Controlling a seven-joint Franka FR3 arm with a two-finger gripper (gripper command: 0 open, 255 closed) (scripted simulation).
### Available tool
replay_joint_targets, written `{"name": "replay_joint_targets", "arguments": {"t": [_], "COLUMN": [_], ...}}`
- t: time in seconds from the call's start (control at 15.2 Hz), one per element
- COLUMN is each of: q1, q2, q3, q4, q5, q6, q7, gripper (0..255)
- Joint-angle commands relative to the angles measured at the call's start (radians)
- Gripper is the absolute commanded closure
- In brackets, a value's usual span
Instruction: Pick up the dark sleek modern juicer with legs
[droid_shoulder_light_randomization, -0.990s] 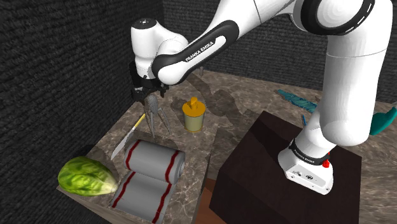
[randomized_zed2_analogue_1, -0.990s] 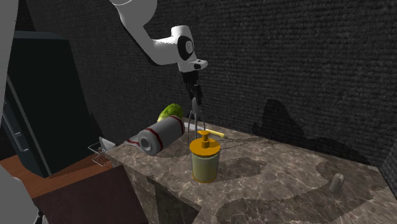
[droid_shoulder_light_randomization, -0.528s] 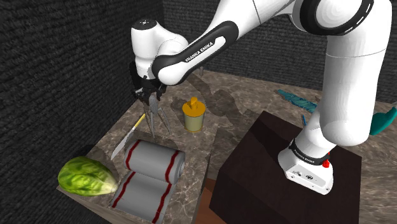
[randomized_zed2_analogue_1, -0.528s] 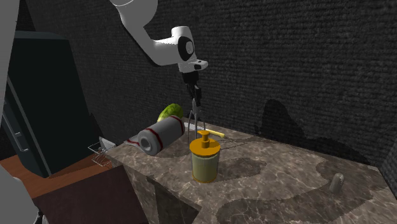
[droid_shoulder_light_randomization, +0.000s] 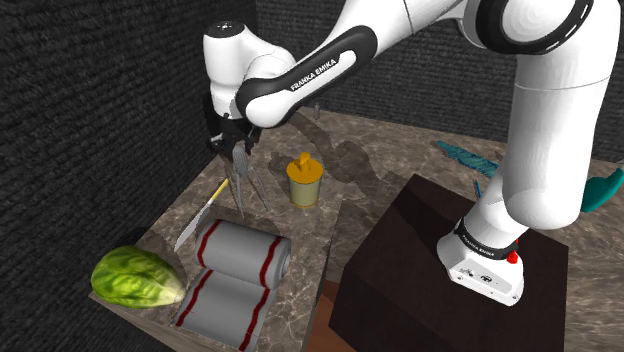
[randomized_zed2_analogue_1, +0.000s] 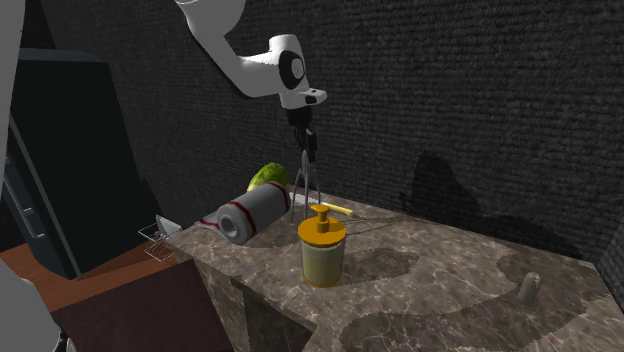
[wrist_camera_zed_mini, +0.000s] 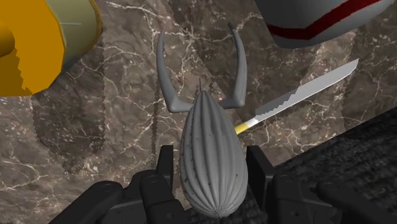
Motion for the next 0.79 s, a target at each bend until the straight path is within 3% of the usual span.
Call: {"name": "replay_joint_targets", "arguments": {"t": [0.0,0.73], "q1": [-0.003,-0.01], "q2": [-0.016,-0.068], "q3": [0.005,0.021], "q4": [0.005,0.07], "q5": [0.01,0.049], "q6": [-0.019,-0.131], "q7": [-0.008,-0.045], "gripper": [255,255]}}
